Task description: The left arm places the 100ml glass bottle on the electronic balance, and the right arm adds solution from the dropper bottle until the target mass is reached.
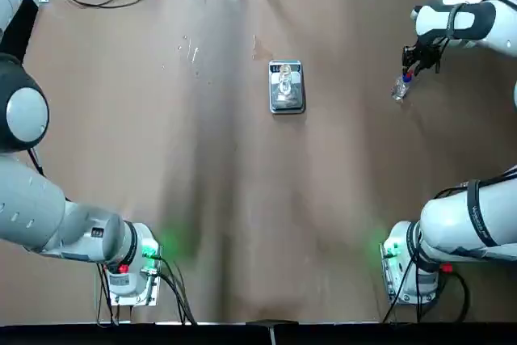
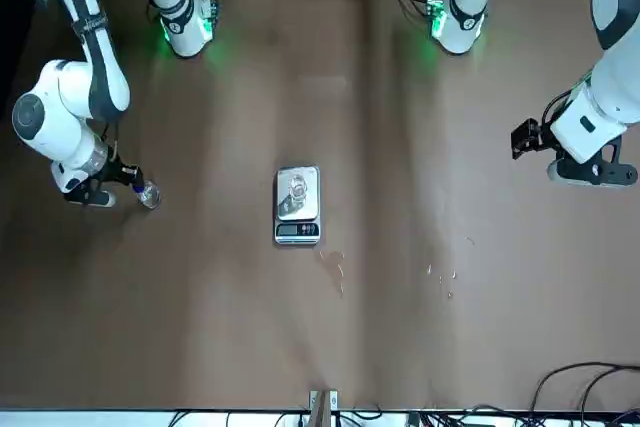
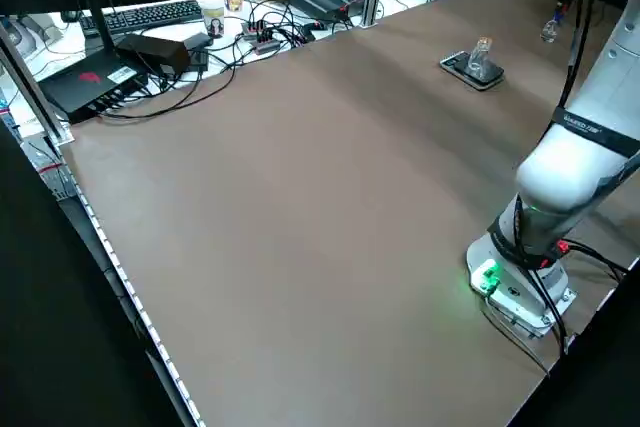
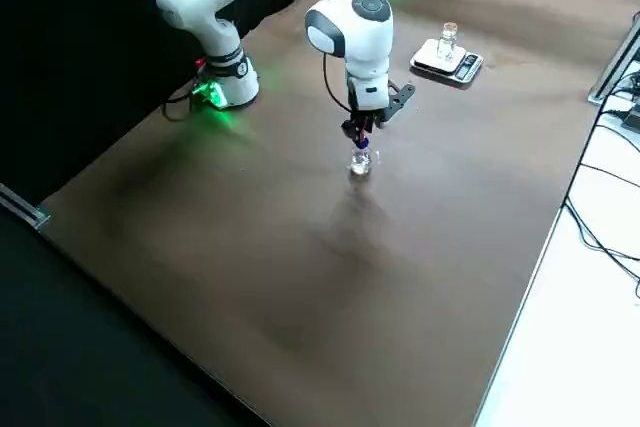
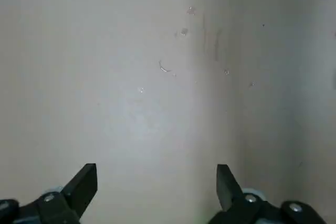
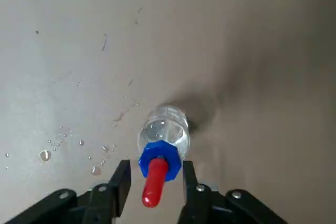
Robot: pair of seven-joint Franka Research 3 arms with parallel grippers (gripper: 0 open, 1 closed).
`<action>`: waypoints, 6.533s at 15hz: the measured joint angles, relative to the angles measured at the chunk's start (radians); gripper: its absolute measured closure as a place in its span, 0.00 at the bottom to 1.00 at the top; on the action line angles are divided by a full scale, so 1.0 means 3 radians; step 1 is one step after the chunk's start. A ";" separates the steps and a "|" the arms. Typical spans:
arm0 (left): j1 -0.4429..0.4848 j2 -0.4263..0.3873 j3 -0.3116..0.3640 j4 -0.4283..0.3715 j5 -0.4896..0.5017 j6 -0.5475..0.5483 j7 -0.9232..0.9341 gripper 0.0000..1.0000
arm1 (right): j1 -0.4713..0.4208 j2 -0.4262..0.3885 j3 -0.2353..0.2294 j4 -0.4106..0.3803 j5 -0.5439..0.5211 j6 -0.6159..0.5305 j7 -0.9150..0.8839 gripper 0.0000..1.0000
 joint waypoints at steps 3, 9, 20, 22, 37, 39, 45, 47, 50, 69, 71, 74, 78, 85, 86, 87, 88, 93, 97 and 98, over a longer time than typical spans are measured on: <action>0.0000 0.0002 0.0000 0.0001 0.0000 0.0002 0.0000 0.00 | -0.0014 -0.0001 -0.0002 0.0005 0.0000 -0.0001 0.0000 0.54; -0.0001 0.0005 -0.0001 0.0002 0.0000 0.0012 0.0000 0.00 | -0.0014 -0.0018 0.0001 0.0079 0.0000 -0.0107 0.0001 0.59; -0.0004 0.0025 -0.0001 0.0002 0.0000 0.0022 0.0000 0.00 | -0.0013 -0.0019 0.0012 0.0099 0.0000 -0.0139 0.0002 0.68; -0.0004 0.0031 -0.0001 0.0002 0.0000 0.0024 0.0000 0.00 | -0.0013 -0.0019 0.0013 0.0098 0.0000 -0.0145 0.0002 0.68; -0.0004 0.0057 -0.0001 0.0002 0.0000 0.0085 0.0000 0.00 | -0.0013 -0.0003 0.0013 0.0087 0.0000 -0.0175 0.0002 0.77; -0.0004 0.0058 -0.0001 0.0002 0.0000 0.0086 0.0000 0.00 | -0.0013 -0.0002 0.0013 0.0086 0.0000 -0.0177 0.0002 0.80; -0.0004 0.0058 -0.0001 0.0002 0.0000 0.0086 0.0000 0.00 | -0.0013 0.0001 0.0009 0.0085 0.0000 -0.0182 0.0002 0.96; -0.0004 0.0058 -0.0001 0.0002 0.0000 0.0086 0.0000 0.00 | -0.0013 0.0001 0.0009 0.0085 0.0000 -0.0182 0.0002 0.96; -0.0004 0.0058 -0.0001 0.0002 0.0000 0.0087 0.0000 0.00 | -0.0013 0.0001 0.0009 0.0086 0.0000 -0.0188 0.0002 0.96; -0.0004 0.0058 -0.0001 0.0002 0.0000 0.0087 0.0000 0.00 | -0.0015 -0.0005 -0.0003 0.0347 0.0000 -0.0536 0.0001 0.96; -0.0004 0.0058 -0.0001 0.0002 0.0000 0.0087 0.0000 0.00 | -0.0015 -0.0005 -0.0003 0.0350 0.0000 -0.0537 0.0001 0.96; -0.0004 0.0058 -0.0001 0.0002 0.0000 0.0087 0.0000 0.00 | -0.0015 -0.0005 -0.0003 0.0405 0.0000 -0.0584 0.0001 0.95; -0.0004 0.0058 -0.0001 0.0002 0.0000 0.0087 0.0000 0.00 | -0.0015 -0.0006 -0.0003 0.0485 0.0000 -0.0695 0.0001 0.94; -0.0004 0.0058 -0.0001 0.0002 0.0000 0.0087 0.0000 0.00 | -0.0015 -0.0006 -0.0002 0.0520 0.0000 -0.0733 0.0001 0.95; -0.0004 0.0058 -0.0001 0.0002 0.0000 0.0087 0.0000 0.00 | -0.0015 -0.0006 -0.0002 0.0545 0.0000 -0.0773 0.0001 0.95; -0.0004 0.0058 -0.0001 0.0002 0.0000 0.0087 0.0000 0.00 | -0.0015 -0.0007 -0.0002 0.0573 0.0000 -0.0811 0.0001 0.95; -0.0004 0.0058 -0.0001 0.0002 0.0000 0.0087 0.0000 0.00 | -0.0015 -0.0008 -0.0002 0.0595 0.0000 -0.0832 0.0001 0.95; -0.0004 0.0058 -0.0001 0.0002 0.0000 0.0087 0.0000 0.00 | -0.0015 -0.0011 -0.0002 0.0628 0.0000 -0.0878 0.0001 0.95; -0.0004 0.0058 -0.0001 0.0002 0.0000 0.0087 0.0000 0.00 | -0.0015 -0.0011 -0.0002 0.0711 0.0000 -0.1014 0.0002 0.94; -0.0004 0.0058 -0.0001 0.0002 0.0000 0.0087 0.0000 0.00 | -0.0015 -0.0012 -0.0002 0.0756 0.0000 -0.1078 0.0002 0.94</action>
